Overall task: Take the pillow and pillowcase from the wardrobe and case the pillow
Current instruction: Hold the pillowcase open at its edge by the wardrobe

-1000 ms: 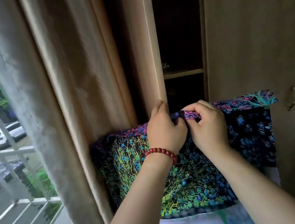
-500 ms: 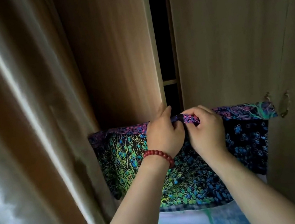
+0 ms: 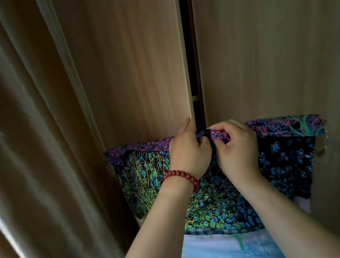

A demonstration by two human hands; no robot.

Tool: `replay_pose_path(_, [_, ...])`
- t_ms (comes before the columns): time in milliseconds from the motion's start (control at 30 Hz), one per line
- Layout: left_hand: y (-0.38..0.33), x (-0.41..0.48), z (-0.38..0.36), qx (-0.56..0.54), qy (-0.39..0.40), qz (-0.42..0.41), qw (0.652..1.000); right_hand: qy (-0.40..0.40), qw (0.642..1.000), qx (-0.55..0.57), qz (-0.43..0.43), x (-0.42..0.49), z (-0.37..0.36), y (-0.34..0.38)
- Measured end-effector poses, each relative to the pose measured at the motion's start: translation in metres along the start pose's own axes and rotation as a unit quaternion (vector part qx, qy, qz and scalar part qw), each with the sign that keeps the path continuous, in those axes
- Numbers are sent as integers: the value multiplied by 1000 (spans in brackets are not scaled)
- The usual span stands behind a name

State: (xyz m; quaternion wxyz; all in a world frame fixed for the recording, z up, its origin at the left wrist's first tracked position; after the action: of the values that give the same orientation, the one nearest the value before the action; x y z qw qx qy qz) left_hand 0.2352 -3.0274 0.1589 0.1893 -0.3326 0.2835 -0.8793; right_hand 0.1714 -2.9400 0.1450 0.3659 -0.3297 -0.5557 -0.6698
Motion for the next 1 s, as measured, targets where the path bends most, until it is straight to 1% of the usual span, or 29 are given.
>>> replay_pose_path(333, [2,24,-17,15,-6,25,1000,22,999,27,-8,17,-22,-35])
replay_pose_path(467, [14,48,-19,21,-18,6,1000,8,1000,26,-6,29,-40,-46])
replay_pose_path(633, [32,83,-20,12,-3,7,1000,1,1000,24,-14,44,-65,-57])
replay_pose_path(800, [43,117,-22,6,-14,-21,1000,-12,1000,7,-23,66,-91,-68])
replay_pose_path(1000, [56,148,-27,-7,-4,-48,999,-27,999,-17,-29,80,-114,-80])
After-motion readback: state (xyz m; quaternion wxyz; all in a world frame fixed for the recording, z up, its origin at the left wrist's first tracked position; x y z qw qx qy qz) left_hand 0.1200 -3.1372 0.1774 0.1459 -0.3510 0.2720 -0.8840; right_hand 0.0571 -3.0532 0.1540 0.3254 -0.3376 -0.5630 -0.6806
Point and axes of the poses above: each hand's wrist, its own x-axis towards the middle knuckle, its own z-axis out of the back of the hand, y = z × x, the point moved 4 cm from there along x, towards the middle knuckle, and after that the axes turned 1 degree about -y, right-handed, at the moved point
